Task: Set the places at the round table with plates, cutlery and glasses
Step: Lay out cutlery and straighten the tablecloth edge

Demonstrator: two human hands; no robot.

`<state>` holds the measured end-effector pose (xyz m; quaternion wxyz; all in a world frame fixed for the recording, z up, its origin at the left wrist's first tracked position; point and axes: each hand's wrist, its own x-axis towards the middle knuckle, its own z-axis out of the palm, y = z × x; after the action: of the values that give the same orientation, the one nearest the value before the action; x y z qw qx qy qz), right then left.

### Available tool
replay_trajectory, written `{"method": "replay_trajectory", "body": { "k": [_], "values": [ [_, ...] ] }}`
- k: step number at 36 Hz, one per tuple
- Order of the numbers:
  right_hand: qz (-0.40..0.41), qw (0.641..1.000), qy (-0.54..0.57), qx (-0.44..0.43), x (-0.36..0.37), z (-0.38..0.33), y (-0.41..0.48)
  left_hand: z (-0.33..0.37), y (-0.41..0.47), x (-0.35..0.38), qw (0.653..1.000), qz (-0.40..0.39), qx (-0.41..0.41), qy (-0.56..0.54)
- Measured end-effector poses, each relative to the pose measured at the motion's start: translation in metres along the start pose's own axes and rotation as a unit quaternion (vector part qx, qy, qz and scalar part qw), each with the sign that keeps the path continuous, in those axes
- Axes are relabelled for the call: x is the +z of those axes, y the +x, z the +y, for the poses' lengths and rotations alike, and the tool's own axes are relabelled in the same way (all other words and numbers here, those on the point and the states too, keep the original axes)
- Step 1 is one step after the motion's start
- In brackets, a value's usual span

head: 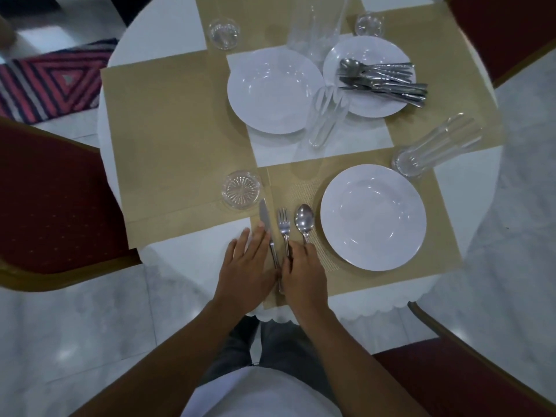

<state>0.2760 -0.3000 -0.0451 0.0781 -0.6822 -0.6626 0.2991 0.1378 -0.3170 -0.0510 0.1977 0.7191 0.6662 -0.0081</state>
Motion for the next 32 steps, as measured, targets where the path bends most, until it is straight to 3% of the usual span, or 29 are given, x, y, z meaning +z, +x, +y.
{"method": "replay_trajectory", "body": {
  "k": [14,22,32],
  "values": [
    [0.014,1.000,0.021,0.001,0.000,0.004,-0.003,-0.005,0.001,-0.005,1.000,-0.025,0.007,0.012],
    [0.089,0.992,0.074,0.052,-0.007,0.030,-0.014,-0.021,0.000,0.007,0.999,0.005,0.014,-0.035],
    [0.070,0.995,0.054,0.044,-0.005,0.043,-0.018,-0.041,-0.004,0.013,0.999,-0.034,0.031,-0.023]
  ]
}}
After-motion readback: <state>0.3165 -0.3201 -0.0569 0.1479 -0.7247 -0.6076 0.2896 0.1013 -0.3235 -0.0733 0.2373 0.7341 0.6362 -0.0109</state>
